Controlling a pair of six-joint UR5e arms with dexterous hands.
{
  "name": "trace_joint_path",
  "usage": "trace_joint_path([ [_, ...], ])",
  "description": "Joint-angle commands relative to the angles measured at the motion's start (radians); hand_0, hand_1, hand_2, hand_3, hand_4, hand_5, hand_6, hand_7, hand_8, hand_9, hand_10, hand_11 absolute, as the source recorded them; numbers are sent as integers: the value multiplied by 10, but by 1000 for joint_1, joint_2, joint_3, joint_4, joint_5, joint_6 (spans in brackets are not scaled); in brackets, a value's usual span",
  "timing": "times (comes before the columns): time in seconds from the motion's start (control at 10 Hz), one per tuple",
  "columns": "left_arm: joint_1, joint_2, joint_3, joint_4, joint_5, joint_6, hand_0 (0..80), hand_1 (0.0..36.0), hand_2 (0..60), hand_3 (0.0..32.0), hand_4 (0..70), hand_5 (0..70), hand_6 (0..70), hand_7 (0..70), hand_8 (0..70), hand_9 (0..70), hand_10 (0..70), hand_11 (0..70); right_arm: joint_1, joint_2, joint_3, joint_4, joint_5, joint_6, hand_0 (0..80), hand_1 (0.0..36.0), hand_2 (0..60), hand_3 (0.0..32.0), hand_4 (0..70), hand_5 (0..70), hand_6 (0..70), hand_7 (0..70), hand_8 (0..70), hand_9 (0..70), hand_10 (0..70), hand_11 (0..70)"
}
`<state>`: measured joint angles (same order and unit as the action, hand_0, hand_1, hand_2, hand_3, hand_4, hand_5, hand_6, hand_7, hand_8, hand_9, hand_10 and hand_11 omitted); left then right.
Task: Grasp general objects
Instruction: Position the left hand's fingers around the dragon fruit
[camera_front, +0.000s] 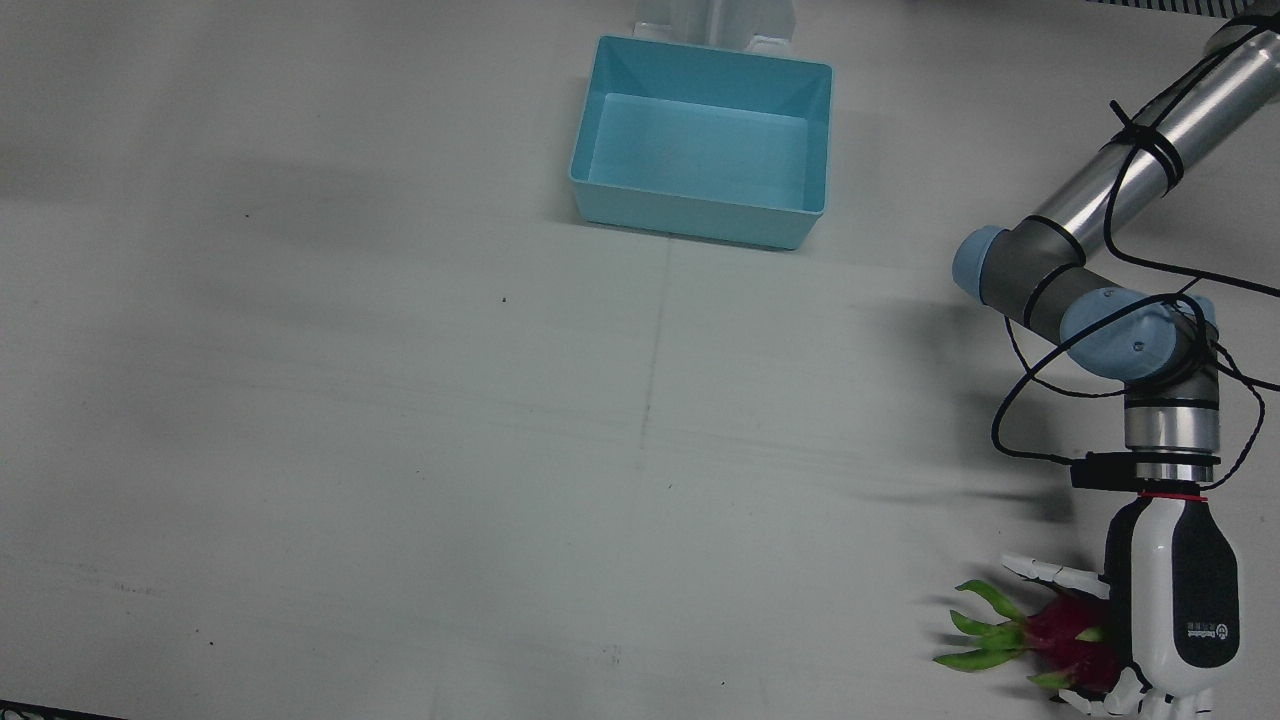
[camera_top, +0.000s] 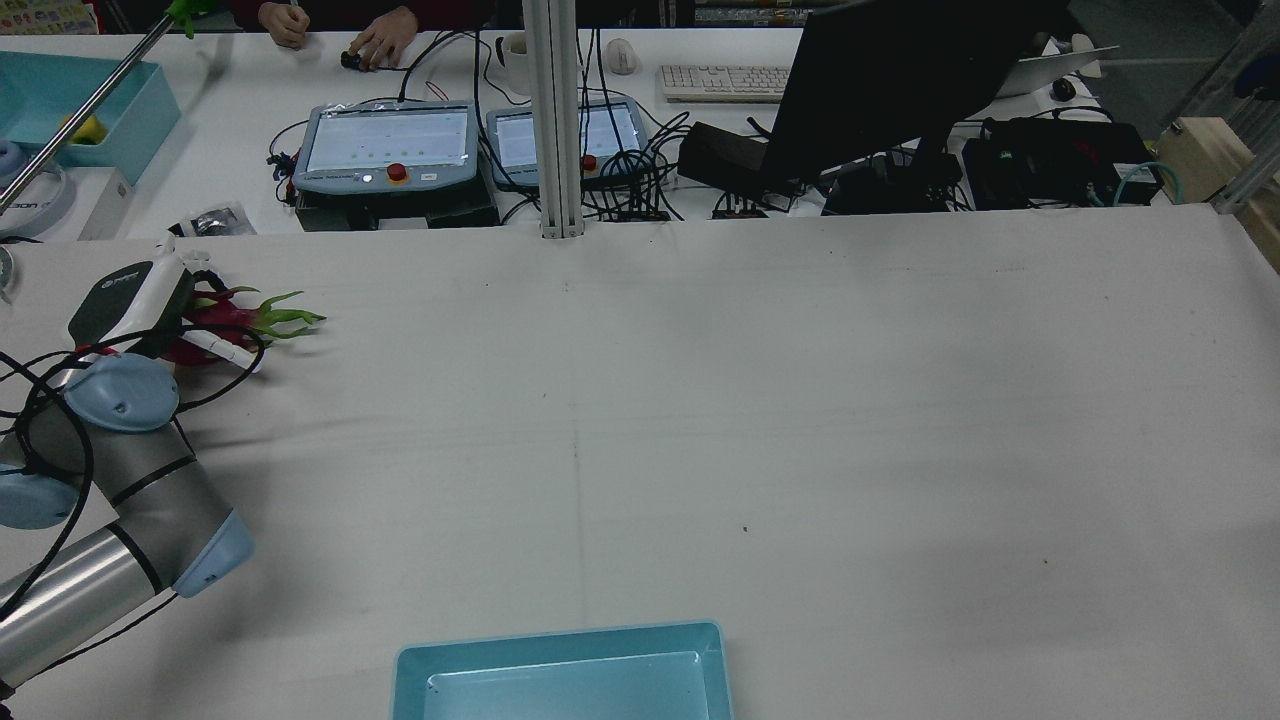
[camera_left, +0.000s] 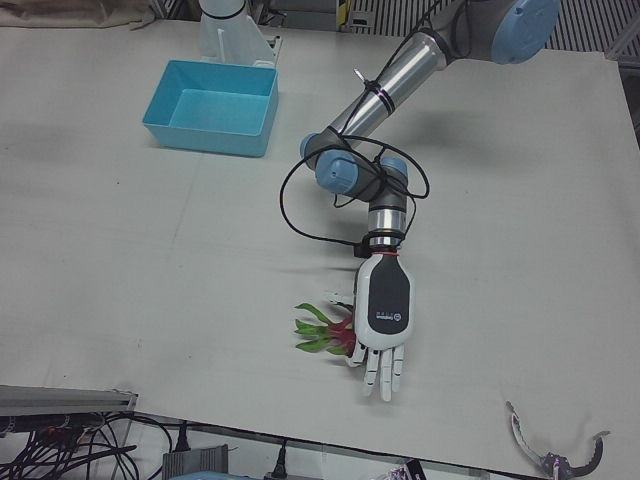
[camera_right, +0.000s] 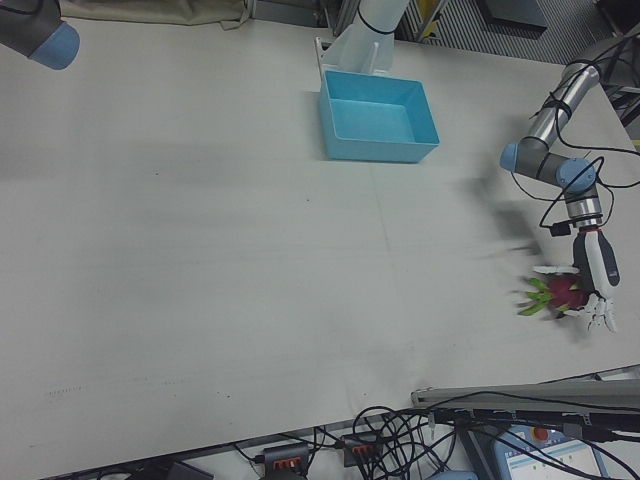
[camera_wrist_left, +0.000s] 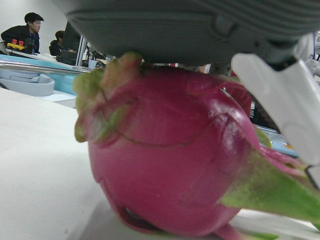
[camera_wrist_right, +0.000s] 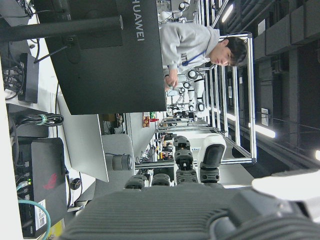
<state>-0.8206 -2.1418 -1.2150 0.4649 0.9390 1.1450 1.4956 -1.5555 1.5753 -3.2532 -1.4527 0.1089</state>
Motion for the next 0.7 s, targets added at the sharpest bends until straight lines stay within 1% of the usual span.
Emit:
trace_joint_path([
  [0.0, 11, 0, 3, -11, -11, 2, 559, 167, 0, 0, 307, 400, 210, 138, 71, 13, 74, 119, 0, 0, 0, 0, 0, 0, 0, 0, 0, 0, 0, 0, 0, 0, 0, 0, 0, 0],
  [0.1, 12, 0, 8, -12, -29, 15, 558, 166, 0, 0, 311, 405, 219, 146, 78, 15, 77, 123, 0, 0, 0, 0, 0, 0, 0, 0, 0, 0, 0, 0, 0, 0, 0, 0, 0, 0],
  [0.2, 12, 0, 9, -25, -31, 24, 557, 164, 4, 0, 326, 420, 223, 153, 81, 16, 80, 126, 0, 0, 0, 0, 0, 0, 0, 0, 0, 0, 0, 0, 0, 0, 0, 0, 0, 0],
  [0.3, 12, -1, 8, -28, -43, 36, 550, 157, 5, 0, 344, 441, 235, 174, 90, 20, 93, 143, 0, 0, 0, 0, 0, 0, 0, 0, 0, 0, 0, 0, 0, 0, 0, 0, 0, 0],
  [0.4, 15, -1, 8, -34, -46, 44, 534, 130, 0, 0, 347, 466, 252, 203, 103, 26, 111, 168, 0, 0, 0, 0, 0, 0, 0, 0, 0, 0, 0, 0, 0, 0, 0, 0, 0, 0],
  [0.5, 43, -1, 6, -34, -66, 45, 523, 104, 0, 0, 368, 536, 301, 260, 138, 38, 131, 193, 0, 0, 0, 1, 0, 0, 0, 0, 0, 0, 0, 0, 0, 0, 0, 0, 0, 0],
  [0.6, 66, 0, 2, -31, -115, 45, 510, 82, 0, 0, 490, 641, 363, 357, 189, 63, 172, 248, 0, 0, 0, 1, 0, 0, 0, 0, 0, 0, 0, 0, 0, 0, 0, 0, 0, 0],
])
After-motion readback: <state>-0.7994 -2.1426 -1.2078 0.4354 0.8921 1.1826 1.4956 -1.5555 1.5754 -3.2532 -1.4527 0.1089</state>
